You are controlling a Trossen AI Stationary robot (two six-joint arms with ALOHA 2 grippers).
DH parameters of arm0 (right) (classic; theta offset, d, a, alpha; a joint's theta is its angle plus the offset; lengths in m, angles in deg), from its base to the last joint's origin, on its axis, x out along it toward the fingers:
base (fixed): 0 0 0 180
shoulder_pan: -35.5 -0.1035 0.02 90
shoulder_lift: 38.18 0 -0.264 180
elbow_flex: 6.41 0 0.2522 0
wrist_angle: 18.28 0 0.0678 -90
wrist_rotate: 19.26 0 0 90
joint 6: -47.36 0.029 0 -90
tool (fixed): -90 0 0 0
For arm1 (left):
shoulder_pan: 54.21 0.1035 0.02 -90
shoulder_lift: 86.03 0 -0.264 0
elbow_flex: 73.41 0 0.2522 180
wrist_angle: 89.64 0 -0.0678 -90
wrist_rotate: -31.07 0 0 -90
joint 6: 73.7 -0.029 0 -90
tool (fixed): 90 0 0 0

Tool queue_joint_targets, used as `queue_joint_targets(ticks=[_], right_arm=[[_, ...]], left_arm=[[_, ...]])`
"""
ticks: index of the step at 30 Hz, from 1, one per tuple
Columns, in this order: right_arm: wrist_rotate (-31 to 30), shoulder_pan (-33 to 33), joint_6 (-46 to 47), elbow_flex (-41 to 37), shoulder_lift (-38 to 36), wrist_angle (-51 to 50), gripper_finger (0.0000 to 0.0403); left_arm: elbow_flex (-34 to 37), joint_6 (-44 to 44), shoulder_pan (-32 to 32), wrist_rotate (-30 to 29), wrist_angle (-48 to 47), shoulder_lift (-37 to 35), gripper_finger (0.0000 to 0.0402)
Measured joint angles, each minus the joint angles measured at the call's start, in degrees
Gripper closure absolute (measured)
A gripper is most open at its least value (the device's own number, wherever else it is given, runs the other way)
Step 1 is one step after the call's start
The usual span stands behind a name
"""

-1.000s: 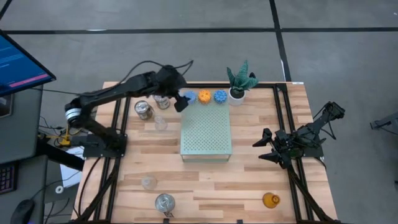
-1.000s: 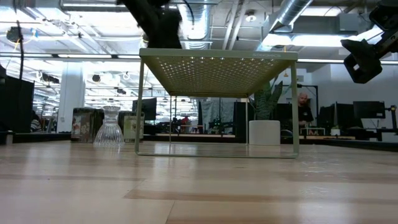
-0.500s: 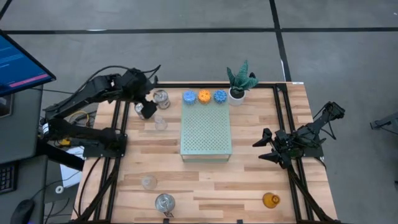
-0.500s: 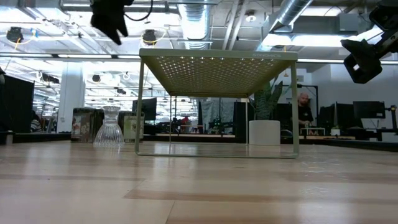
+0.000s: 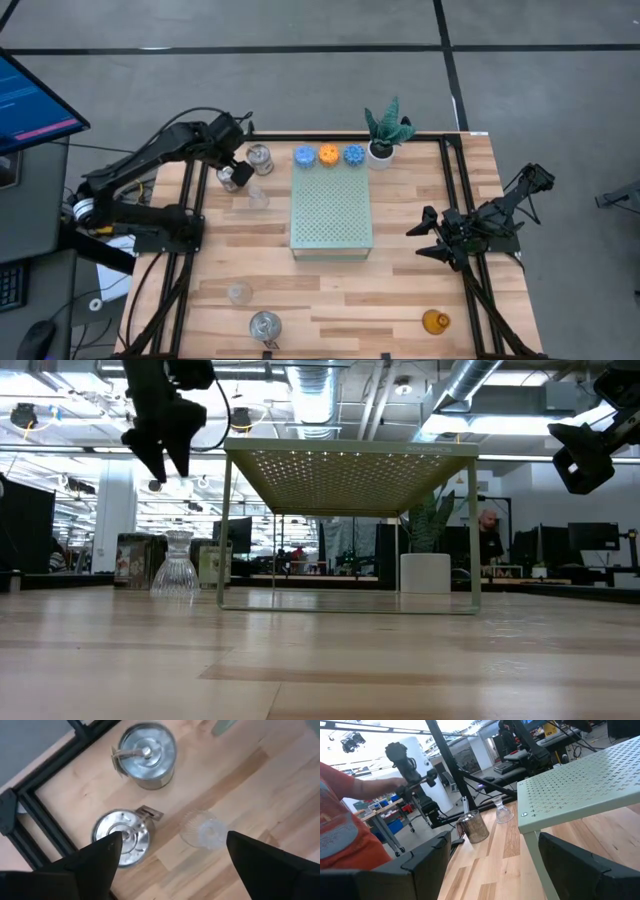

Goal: Stock candles and holders on shelf
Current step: Put the top transparent candle holder on the shelf

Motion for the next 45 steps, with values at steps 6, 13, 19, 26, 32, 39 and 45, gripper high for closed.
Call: queue_joint_targets(ticks=[6, 13, 19, 26, 32, 39, 45], right_arm=[[0.0, 0.01, -0.01, 0.0, 0.01, -0.01, 0.0111], [-0.02, 0.02, -0.01, 0.0, 0.01, -0.02, 0.0111], [-0.02, 0.02, -0.02, 0.02, 0.0, 0.0, 0.0111], [0.0, 0.02, 0.0, 0.0, 0.02, -0.02, 0.0111], [0.0, 0.02, -0.01, 0.0, 0.02, -0.02, 0.0111], [0.0, 0.02, -0.01, 0.0, 0.02, -0.02, 0.0111], [0.0, 0.0, -0.02, 0.0, 0.02, 0.0, 0.0111]], left_arm=[[0.48, -1.5, 2.25, -1.47, 1.11, -0.02, 0.0035], [0.48, -3.31, -0.55, 9.71, 3.62, 0.31, 0.0035], [4.02, -6.93, -7.18, 10.14, 7.48, 0.53, 0.0035], [12.75, -7.68, -9.75, 7.6, 14.51, 0.57, 0.0035], [17.45, -9.68, -9.77, 4.34, 20.18, 0.57, 0.0035], [21.77, -10.45, -9.75, 3.46, 25.41, 0.57, 0.0035], [24.67, -10.31, -9.71, 1.98, 27.06, 0.57, 0.0055]])
